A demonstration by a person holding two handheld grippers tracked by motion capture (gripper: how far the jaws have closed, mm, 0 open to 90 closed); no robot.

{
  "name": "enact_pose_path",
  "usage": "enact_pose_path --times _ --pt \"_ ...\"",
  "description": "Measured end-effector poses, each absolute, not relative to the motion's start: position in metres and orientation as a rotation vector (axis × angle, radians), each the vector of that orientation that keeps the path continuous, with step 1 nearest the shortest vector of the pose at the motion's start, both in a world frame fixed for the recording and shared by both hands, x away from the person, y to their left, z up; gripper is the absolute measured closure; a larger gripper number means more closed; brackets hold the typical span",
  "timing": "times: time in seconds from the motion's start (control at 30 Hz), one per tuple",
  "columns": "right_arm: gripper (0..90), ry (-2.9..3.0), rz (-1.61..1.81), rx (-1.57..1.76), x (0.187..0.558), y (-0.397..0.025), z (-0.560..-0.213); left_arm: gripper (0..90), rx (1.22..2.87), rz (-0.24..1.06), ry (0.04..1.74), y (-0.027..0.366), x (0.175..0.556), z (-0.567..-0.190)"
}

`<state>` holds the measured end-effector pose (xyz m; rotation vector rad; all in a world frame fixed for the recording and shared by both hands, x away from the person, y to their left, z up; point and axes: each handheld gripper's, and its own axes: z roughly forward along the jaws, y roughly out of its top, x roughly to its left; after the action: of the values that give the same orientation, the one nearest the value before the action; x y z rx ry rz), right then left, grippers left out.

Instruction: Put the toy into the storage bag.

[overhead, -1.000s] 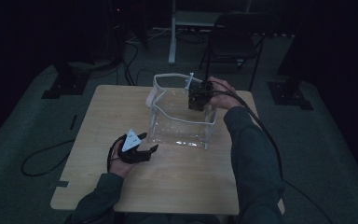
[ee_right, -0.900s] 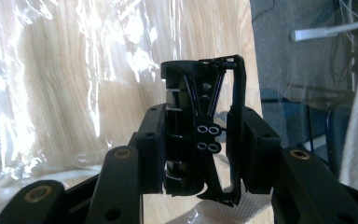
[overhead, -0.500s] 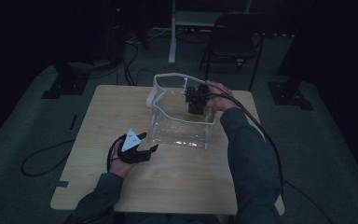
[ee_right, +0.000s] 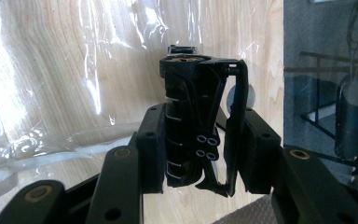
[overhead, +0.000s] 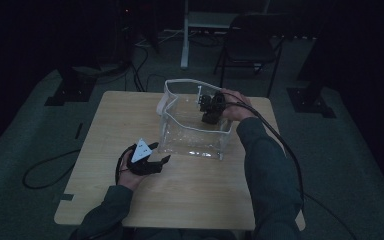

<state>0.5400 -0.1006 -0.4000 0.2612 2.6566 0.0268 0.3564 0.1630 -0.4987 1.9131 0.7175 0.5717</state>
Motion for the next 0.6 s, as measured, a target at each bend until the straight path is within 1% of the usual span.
enact_pose_path --times 0.6 --pt "58.8 2.641 -0.002 0.308 0.5337 -0.0988 -0.4000 31.2 1.911 0.558 0.699 0.1562 0.3605 -0.4969"
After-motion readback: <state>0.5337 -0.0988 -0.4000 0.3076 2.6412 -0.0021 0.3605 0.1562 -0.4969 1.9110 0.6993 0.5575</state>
